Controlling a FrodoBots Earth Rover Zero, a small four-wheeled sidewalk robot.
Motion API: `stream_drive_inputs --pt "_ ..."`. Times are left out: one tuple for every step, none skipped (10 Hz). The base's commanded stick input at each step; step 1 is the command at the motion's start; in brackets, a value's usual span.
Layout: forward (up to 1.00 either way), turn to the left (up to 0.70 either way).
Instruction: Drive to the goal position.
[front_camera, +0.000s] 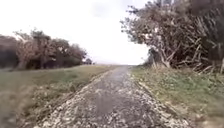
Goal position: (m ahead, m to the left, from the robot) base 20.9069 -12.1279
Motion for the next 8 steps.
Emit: stream_drive_inputs --pt "1.0 0.0" --pt "1.0 0.0" --pt "1.0 0.0" --pt "1.0 0.0" --pt "1.0 0.0" --pt "1.0 0.0" --pt "1.0 0.0" --pt "1.0 0.0"
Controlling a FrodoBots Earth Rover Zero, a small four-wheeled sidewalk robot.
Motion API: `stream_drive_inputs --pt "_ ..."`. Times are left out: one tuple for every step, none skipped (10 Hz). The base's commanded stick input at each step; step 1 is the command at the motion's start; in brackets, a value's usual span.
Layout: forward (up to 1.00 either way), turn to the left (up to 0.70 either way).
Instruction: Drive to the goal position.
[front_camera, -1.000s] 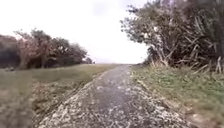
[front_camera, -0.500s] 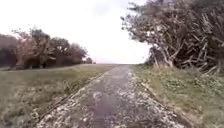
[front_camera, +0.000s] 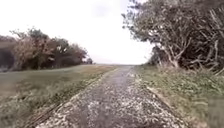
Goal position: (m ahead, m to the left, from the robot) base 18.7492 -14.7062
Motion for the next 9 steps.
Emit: stream_drive_inputs --pt "1.0 0.0" --pt "1.0 0.0" --pt "1.0 0.0" --pt "1.0 0.0" --pt "1.0 0.0" --pt "1.0 0.0" --pt "1.0 0.0" --pt "1.0 0.0" --pt "1.0 0.0"
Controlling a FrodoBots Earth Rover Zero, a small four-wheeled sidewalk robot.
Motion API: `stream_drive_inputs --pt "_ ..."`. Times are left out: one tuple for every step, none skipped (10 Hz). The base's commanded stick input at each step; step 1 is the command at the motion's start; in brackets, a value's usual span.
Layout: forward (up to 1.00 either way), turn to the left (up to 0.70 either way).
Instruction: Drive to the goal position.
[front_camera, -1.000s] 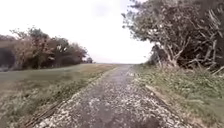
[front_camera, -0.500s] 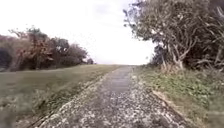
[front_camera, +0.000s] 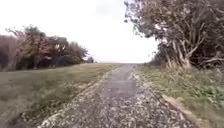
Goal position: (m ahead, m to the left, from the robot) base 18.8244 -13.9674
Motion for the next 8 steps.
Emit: stream_drive_inputs --pt "1.0 0.0" --pt "1.0 0.0" --pt "1.0 0.0" --pt "1.0 0.0" --pt "1.0 0.0" --pt "1.0 0.0" --pt "1.0 0.0" --pt "1.0 0.0"
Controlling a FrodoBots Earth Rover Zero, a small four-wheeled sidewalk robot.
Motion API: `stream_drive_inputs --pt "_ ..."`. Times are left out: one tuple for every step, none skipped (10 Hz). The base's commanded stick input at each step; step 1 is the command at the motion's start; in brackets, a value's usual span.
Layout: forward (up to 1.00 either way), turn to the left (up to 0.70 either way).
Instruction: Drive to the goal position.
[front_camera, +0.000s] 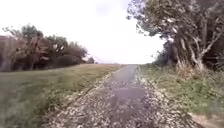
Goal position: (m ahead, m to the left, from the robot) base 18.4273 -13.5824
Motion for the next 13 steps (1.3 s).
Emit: stream_drive_inputs --pt "1.0 0.0" --pt "1.0 0.0" --pt "1.0 0.0" --pt "1.0 0.0" --pt "1.0 0.0" --pt "1.0 0.0" --pt "1.0 0.0" --pt "1.0 -0.01" --pt "1.0 -0.3" --pt "1.0 -0.38" --pt "1.0 -0.37" --pt "1.0 -0.29" --pt "1.0 -0.13"
